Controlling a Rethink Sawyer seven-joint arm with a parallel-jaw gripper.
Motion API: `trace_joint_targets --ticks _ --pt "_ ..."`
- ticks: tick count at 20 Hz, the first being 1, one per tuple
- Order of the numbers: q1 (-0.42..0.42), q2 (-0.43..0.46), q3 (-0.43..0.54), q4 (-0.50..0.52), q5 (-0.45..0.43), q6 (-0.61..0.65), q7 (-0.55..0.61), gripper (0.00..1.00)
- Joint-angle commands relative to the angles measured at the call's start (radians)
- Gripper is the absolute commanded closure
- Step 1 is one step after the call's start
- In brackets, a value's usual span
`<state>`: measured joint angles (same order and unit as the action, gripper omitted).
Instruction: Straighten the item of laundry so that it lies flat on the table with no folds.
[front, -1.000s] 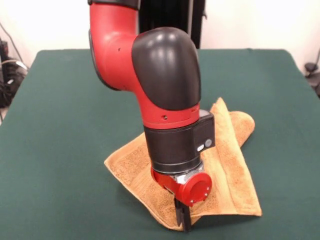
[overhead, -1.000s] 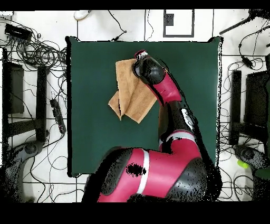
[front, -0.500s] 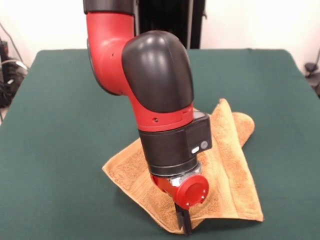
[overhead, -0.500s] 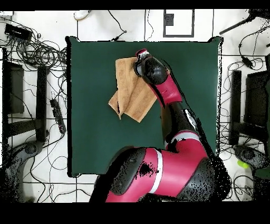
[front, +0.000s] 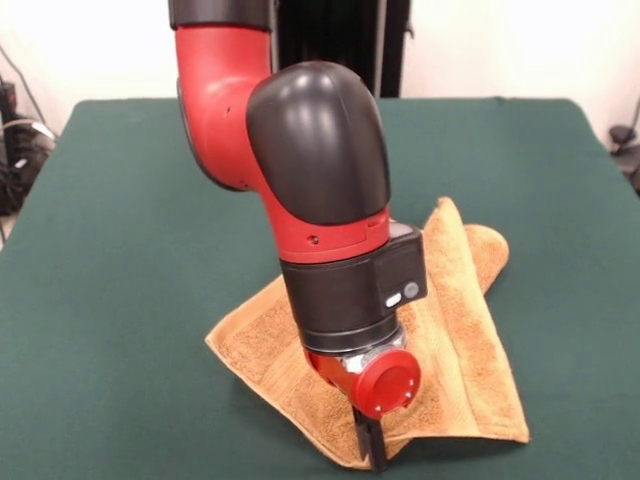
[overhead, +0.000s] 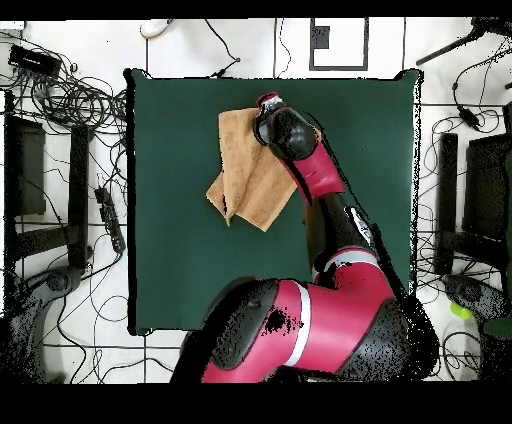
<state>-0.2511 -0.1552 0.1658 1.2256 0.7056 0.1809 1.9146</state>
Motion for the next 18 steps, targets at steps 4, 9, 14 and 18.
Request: trace_joint_targets --ticks 4,9,14,18 --pt "0.014 0.077 0.164 0.164 0.017 -0.015 0.232 0.00" --pt "0.031 0.083 0.138 0.133 0.002 0.004 0.205 0.00" --pt "0.047 0.083 0.115 0.118 0.009 0.028 0.209 0.00" --pt "0.067 0.079 0.083 0.105 0.014 0.065 0.215 0.00"
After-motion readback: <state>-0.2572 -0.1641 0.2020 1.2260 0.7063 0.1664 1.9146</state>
